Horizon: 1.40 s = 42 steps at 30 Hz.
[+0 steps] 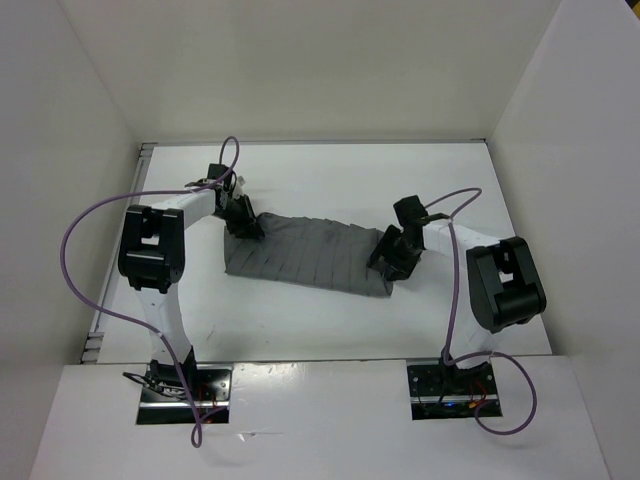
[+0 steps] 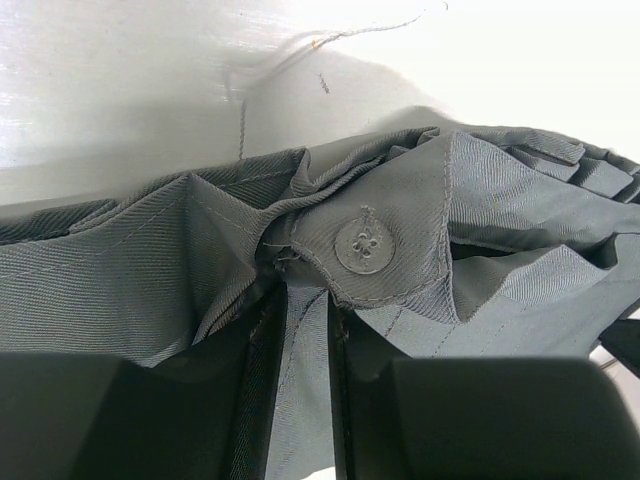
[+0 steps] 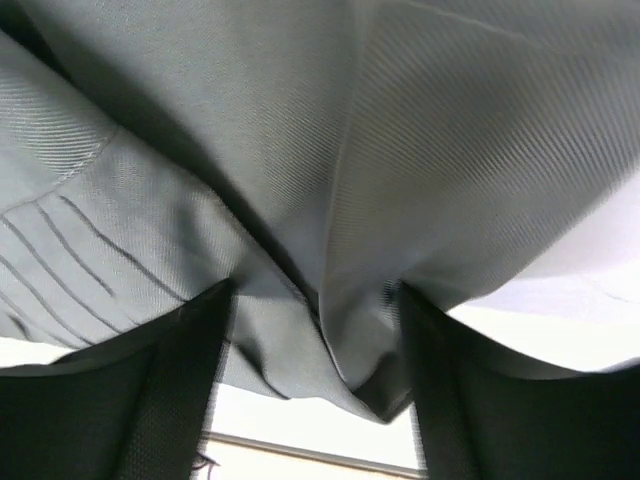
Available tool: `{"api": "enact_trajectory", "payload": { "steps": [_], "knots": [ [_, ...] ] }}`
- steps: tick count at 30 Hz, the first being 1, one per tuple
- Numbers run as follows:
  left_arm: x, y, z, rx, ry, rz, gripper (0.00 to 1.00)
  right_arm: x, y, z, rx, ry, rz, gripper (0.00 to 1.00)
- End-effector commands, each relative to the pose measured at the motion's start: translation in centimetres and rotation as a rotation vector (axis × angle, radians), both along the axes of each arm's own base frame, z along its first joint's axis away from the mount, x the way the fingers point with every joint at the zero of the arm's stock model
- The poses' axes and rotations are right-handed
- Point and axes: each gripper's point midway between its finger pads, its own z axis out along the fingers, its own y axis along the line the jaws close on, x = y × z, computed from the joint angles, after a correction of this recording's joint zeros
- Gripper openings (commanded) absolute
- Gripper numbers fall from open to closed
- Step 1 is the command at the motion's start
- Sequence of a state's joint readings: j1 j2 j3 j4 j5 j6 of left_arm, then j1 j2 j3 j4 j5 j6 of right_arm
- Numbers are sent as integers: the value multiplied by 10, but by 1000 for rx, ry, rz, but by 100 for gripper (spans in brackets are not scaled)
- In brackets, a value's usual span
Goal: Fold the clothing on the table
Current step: Fold the skirt
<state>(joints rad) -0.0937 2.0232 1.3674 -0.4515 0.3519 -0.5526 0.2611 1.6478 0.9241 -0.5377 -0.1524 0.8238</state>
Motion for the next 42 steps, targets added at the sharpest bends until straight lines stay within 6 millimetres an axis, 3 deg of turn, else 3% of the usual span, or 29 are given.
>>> {"api": "enact_trajectory", "payload": {
  "steps": [1, 2, 4, 7, 10, 12, 13, 16, 19, 22, 25, 29, 31, 32, 37, 40, 42],
  "knots": [
    [-30, 20, -26, 105, 108, -3, 31, 3, 19, -12, 51, -13, 60, 66],
    [-30, 20, -26, 105, 108, -3, 31, 3, 25, -14, 62, -14, 74, 48],
    [-31, 18, -25, 96, 109, -6, 31, 14, 35, -12, 79, -37, 92, 26],
    [-32, 16, -24, 79, 103, -29, 31, 19, 43, -12, 67, -44, 123, 3],
    [-32, 9, -9, 40, 84, -60, 30, 26, 42, -7, 23, -53, 139, 0],
    [-26, -6, 26, 22, -7, -106, 32, 30, 40, -1, -9, -75, 148, 0],
    [-27, -18, 55, -18, -76, -162, 33, 32, 39, 5, -17, -84, 144, 0],
    [-38, -53, 107, -118, -167, -292, 35, 37, 37, 10, -36, -94, 148, 0],
    [-68, -85, 116, -114, -156, -416, 34, 41, 38, 13, -33, -104, 148, 0],
    [-89, -102, 109, -130, -122, -486, 30, 41, 38, 13, -33, -104, 148, 0],
    [-110, -123, 82, -125, -45, -553, 27, 42, 39, 21, -27, -125, 147, 0],
    [-112, -132, 45, -95, 17, -576, 24, 41, 39, 28, -24, -135, 147, 0],
    [-104, -133, 35, -72, 24, -560, 23, 39, 38, 30, -24, -134, 147, 0],
    [-101, -130, 19, -45, 52, -538, 23, 40, 38, 35, -20, -147, 146, 0],
    [-88, -131, -2, 13, 81, -509, 22, 38, 32, 56, -38, -182, 134, 0],
    [-92, -131, -18, 67, 105, -527, 22, 35, 31, 73, -28, -217, 133, 0],
    [-107, -138, -32, 77, 141, -561, 22, 34, 36, 95, 12, -262, 141, 0]
  ]
}}
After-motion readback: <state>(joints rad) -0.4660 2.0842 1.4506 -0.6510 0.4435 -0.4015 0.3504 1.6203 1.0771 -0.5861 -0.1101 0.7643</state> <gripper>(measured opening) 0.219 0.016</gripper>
